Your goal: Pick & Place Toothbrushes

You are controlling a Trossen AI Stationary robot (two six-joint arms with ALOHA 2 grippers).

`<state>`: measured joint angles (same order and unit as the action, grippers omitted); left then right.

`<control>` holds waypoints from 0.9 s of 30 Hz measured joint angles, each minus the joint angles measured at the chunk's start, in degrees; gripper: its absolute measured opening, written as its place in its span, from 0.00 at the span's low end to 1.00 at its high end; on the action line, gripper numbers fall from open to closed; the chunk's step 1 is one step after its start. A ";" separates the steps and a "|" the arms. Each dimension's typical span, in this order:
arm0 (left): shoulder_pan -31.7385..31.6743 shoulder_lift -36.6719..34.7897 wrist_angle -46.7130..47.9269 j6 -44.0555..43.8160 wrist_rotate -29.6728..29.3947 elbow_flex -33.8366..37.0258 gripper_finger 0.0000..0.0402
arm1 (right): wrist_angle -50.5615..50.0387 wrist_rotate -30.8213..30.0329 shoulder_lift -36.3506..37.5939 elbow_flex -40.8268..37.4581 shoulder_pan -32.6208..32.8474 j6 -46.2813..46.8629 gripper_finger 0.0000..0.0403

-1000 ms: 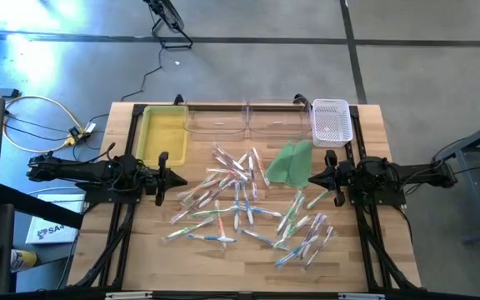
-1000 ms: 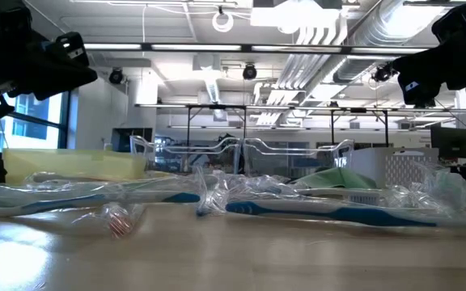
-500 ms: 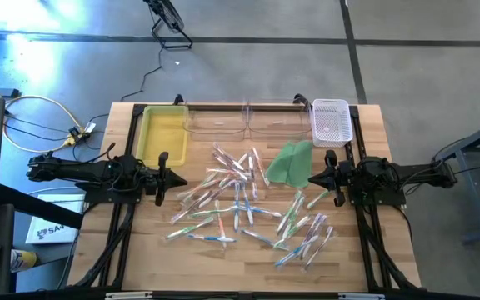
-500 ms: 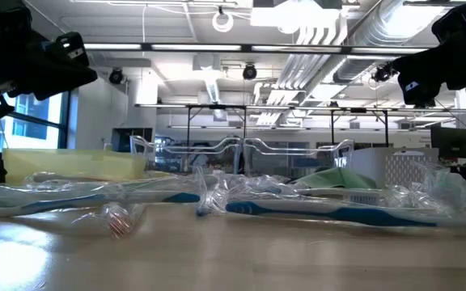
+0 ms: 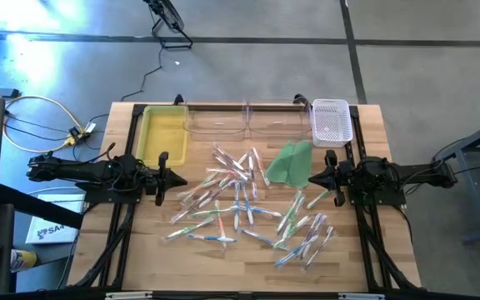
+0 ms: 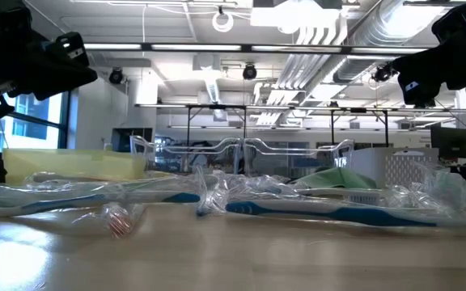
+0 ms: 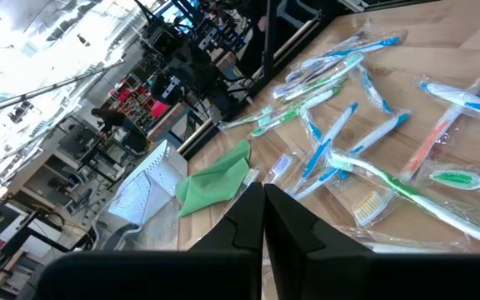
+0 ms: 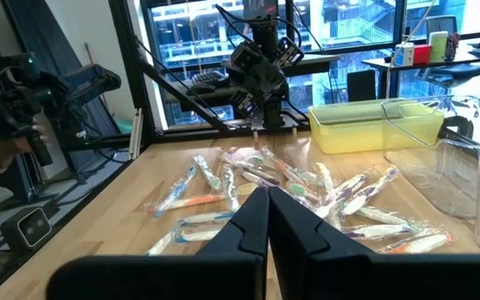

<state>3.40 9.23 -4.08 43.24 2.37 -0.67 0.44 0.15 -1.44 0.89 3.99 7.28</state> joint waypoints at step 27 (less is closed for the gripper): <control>0.00 0.00 -1.07 -29.29 0.00 0.00 0.01 | 0.55 0.06 0.00 -0.02 0.02 10.48 0.01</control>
<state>3.40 9.23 -5.14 13.95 2.37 -0.67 0.99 0.21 -1.44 0.86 4.01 17.76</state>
